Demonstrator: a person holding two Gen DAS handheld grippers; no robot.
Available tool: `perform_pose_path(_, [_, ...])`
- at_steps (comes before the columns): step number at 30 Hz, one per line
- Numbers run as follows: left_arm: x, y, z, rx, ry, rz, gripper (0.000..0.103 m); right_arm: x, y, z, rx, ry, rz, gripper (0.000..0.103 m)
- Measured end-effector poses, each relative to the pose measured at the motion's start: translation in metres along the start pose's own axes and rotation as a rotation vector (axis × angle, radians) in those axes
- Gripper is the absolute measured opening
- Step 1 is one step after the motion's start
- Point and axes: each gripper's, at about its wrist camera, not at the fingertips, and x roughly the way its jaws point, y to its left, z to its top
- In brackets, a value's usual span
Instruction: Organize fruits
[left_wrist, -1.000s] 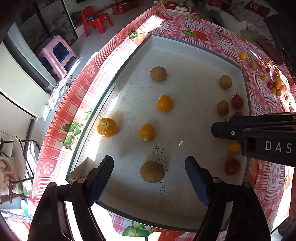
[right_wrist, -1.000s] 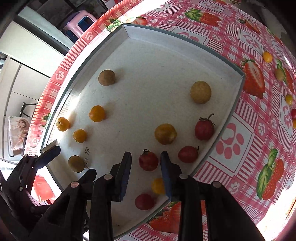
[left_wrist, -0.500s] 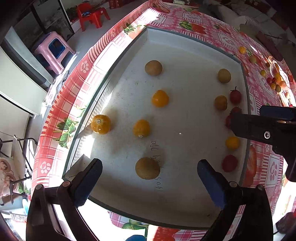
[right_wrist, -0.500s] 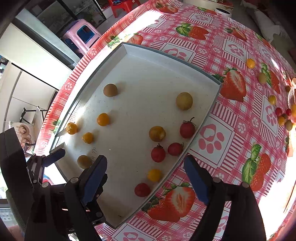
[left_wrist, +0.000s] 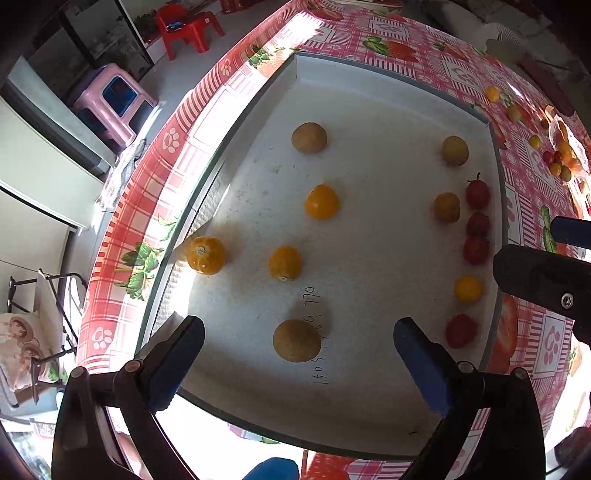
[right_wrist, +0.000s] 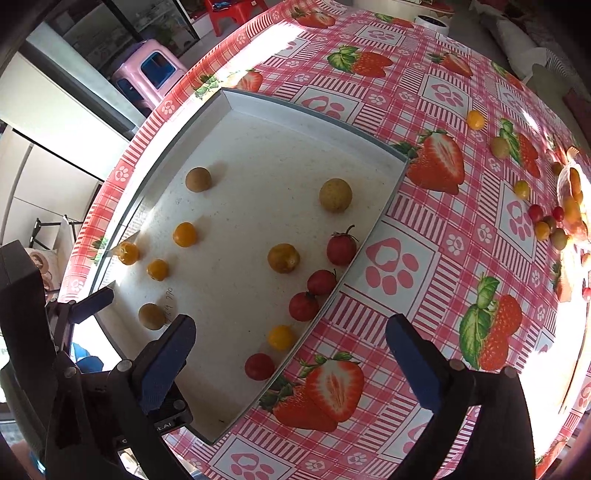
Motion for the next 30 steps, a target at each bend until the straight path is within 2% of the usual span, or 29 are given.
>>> perform_pose_path(30, [-0.005,-0.013,-0.001,0.030,0.005,0.016,0.103,-0.001,-0.006,-0.003,0.014,0.008,-0.015,0.103])
